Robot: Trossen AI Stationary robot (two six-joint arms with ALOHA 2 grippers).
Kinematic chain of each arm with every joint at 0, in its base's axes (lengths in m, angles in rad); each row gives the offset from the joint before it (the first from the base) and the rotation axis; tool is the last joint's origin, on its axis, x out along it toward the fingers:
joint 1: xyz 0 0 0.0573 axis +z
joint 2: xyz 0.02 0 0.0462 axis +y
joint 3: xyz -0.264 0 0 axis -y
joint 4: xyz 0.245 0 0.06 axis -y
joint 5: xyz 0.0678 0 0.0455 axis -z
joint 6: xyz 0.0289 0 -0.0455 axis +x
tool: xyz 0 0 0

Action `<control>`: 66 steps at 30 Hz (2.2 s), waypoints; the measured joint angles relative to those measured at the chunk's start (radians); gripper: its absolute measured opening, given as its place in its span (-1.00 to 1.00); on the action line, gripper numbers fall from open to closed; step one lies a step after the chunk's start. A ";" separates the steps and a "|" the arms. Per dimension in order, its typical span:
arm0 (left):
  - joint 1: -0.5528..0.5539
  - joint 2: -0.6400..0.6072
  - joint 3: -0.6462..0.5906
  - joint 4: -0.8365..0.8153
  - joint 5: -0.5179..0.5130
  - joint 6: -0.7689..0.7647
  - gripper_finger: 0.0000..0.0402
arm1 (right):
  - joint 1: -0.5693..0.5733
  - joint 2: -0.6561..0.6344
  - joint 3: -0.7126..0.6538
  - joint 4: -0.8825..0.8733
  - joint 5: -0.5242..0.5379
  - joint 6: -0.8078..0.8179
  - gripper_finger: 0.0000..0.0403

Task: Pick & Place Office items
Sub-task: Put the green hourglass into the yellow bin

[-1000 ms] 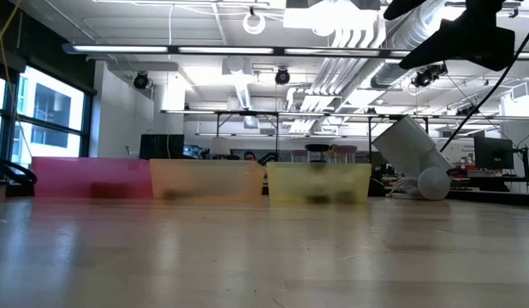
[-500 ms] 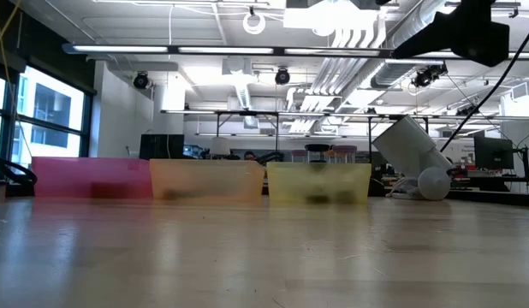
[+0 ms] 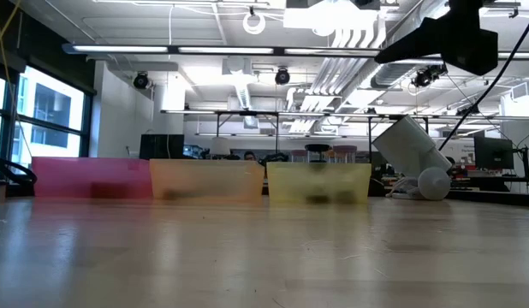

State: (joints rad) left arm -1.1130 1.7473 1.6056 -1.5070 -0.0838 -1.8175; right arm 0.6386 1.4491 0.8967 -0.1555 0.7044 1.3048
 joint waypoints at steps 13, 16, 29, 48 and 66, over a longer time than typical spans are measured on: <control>-0.005 -0.001 -0.033 0.079 -0.025 0.003 0.59 | 0.001 0.023 0.000 0.125 -0.003 -0.057 0.26; -0.005 -0.001 -0.058 0.100 -0.026 0.003 0.59 | 0.001 0.023 0.000 0.149 -0.002 -0.077 0.26; -0.005 -0.005 -0.114 0.151 -0.032 -0.016 0.59 | 0.001 0.023 0.000 0.151 0.000 -0.078 0.26; -0.012 -0.059 -0.320 0.415 -0.053 -0.102 0.59 | -0.005 0.023 0.000 0.152 0.000 -0.078 0.26; -0.018 -0.097 -0.398 0.465 -0.080 -0.068 0.43 | -0.020 0.023 0.000 0.171 0.000 -0.072 0.26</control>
State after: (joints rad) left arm -1.1310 1.6501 1.2076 -1.0416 -0.1639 -1.8854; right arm 0.6189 1.4719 0.8970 0.0158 0.7048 1.2327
